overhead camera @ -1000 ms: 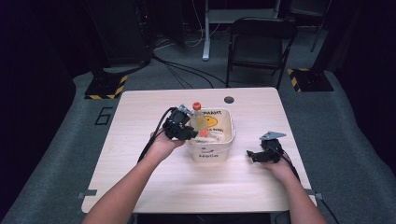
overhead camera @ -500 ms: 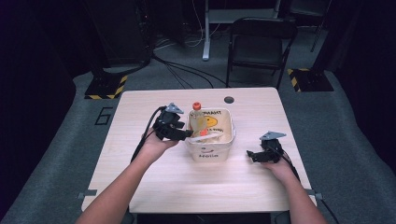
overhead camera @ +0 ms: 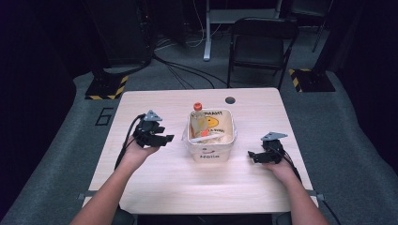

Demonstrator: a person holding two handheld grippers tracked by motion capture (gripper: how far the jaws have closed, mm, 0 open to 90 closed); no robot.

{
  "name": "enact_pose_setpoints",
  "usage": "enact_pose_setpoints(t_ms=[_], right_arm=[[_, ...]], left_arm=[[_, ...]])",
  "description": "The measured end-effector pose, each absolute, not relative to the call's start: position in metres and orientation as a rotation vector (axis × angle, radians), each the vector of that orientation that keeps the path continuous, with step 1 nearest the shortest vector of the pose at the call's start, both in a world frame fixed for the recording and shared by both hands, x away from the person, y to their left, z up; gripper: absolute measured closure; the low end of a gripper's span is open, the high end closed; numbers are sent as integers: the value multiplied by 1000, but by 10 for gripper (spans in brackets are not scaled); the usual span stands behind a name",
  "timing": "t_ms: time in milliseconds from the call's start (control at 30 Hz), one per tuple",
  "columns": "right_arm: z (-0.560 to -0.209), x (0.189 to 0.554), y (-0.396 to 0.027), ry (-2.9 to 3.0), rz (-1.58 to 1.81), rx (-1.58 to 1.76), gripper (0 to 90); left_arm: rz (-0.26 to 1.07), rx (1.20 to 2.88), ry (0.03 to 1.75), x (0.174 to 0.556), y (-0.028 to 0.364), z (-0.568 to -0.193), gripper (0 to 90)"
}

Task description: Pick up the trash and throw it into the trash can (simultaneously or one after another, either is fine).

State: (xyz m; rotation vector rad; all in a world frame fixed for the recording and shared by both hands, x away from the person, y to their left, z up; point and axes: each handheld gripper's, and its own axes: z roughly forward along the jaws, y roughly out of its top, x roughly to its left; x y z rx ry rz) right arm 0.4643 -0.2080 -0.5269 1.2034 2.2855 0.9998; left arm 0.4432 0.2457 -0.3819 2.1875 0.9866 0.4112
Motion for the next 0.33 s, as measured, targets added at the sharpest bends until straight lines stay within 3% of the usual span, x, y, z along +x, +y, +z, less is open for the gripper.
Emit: enact_pose_setpoints(t_ms=[333], right_arm=[[-527, 464, -208, 2283, 998, 1204, 120]], left_arm=[[433, 2124, 1043, 437, 275, -399, 456]])
